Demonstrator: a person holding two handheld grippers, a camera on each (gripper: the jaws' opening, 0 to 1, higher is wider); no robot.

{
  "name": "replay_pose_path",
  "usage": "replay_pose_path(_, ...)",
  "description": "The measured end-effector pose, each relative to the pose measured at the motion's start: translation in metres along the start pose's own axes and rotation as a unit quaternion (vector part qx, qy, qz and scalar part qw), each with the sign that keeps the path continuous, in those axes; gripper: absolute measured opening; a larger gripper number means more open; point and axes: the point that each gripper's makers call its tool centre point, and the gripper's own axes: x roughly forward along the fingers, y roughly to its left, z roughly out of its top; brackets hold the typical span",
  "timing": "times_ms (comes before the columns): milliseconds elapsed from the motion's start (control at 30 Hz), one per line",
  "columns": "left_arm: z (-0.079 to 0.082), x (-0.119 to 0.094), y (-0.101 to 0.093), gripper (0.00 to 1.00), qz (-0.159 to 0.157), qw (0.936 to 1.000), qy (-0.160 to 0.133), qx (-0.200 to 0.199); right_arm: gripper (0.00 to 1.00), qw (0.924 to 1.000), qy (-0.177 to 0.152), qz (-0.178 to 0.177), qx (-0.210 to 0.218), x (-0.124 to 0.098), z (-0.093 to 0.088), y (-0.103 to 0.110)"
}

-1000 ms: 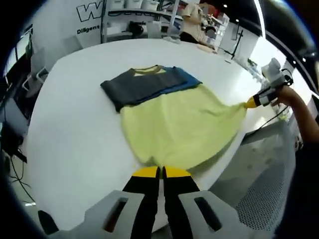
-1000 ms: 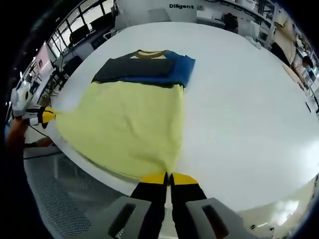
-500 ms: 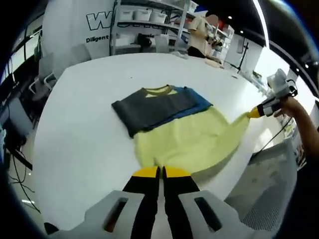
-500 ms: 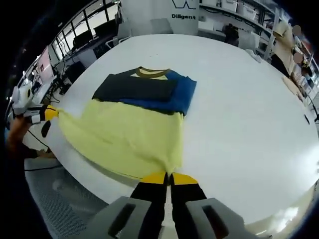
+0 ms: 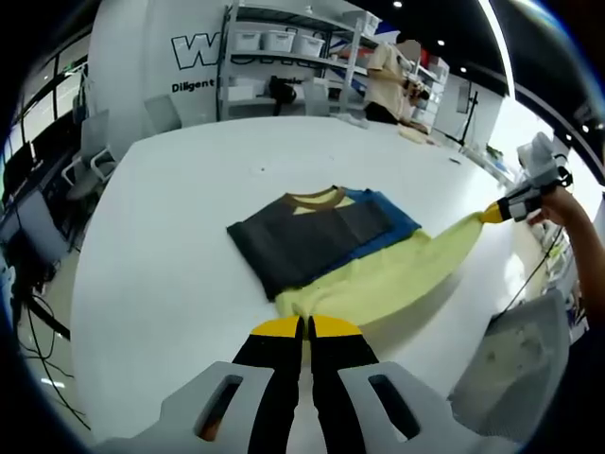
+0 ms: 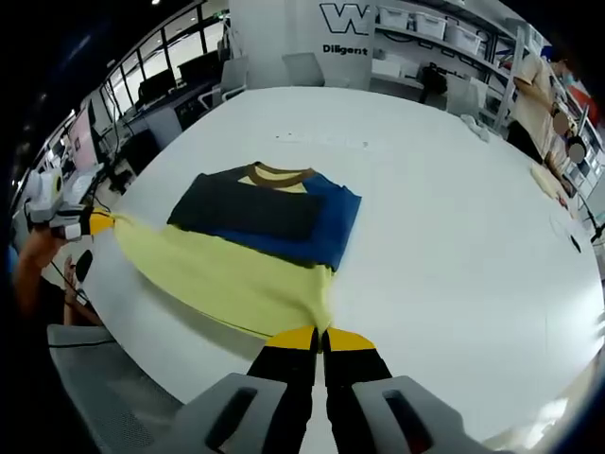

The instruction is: Fold the garment on the visible template until the final outline fits inside the template.

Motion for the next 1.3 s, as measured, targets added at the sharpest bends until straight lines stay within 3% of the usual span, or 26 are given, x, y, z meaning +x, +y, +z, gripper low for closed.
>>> replay_pose_path(633, 0.060, 0.029, 0.027, 0.00, 0.018, 0.9992, -0.036, 0.004, 0.00, 0.9993, -0.033, -0.014, -0.014, 0.017, 0.066, -0.020)
replay_pose_path(1300, 0.099, 0.084, 0.063, 0.00, 0.042, 0.9981, -0.045, 0.000, 0.00, 0.9974, -0.052, -0.031, -0.038, 0.065, 0.133, -0.042)
